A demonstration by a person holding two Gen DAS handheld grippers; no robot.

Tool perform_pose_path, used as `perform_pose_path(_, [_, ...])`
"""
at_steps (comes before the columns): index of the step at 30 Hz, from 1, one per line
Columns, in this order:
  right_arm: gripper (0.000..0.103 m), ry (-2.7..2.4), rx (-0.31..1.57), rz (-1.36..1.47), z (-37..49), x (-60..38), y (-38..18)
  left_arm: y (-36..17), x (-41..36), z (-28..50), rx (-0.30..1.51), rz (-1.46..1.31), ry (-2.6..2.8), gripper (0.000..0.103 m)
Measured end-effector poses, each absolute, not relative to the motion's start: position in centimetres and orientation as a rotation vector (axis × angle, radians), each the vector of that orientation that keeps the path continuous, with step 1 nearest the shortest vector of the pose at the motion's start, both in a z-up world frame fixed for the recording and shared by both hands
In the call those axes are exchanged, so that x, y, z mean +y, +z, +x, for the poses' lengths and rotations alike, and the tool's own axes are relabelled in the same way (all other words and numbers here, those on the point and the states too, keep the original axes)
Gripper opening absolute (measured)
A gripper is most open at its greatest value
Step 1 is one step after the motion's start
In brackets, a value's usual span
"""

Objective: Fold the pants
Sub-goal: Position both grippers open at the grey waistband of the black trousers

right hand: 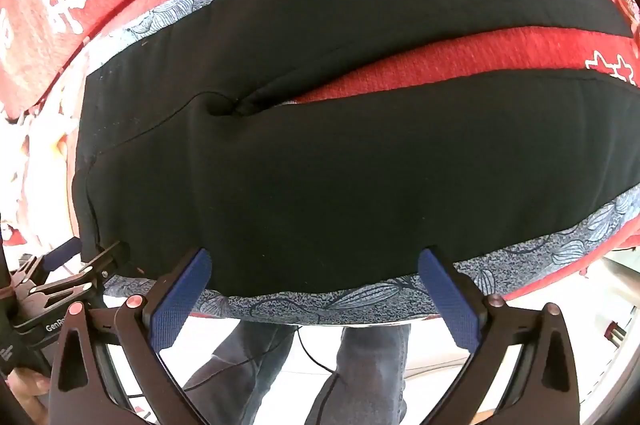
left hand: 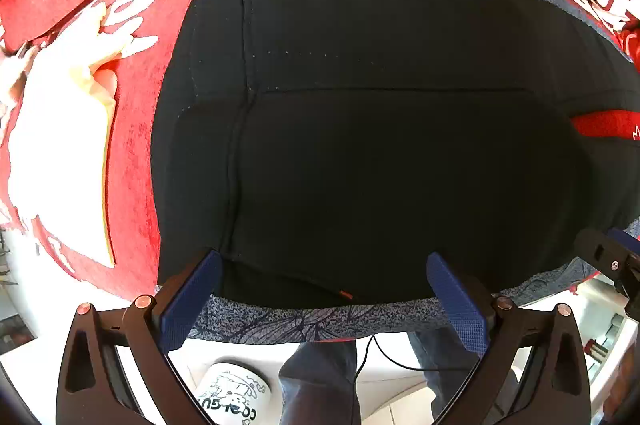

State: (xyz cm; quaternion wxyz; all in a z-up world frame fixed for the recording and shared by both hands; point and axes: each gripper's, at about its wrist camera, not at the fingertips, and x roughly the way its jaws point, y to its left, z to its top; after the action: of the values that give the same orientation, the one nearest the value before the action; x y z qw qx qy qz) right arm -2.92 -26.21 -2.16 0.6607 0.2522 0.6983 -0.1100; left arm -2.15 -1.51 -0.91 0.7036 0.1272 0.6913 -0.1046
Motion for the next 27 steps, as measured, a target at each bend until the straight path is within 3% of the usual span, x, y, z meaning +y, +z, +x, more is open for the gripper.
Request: perform_pose_path(27, [0.103, -0.241, 1.573, 0.577, -2.7, -26.7, -2.1, -1.0, -2.7, -2.9, 1.54, 0.31, -0.216, 0.103])
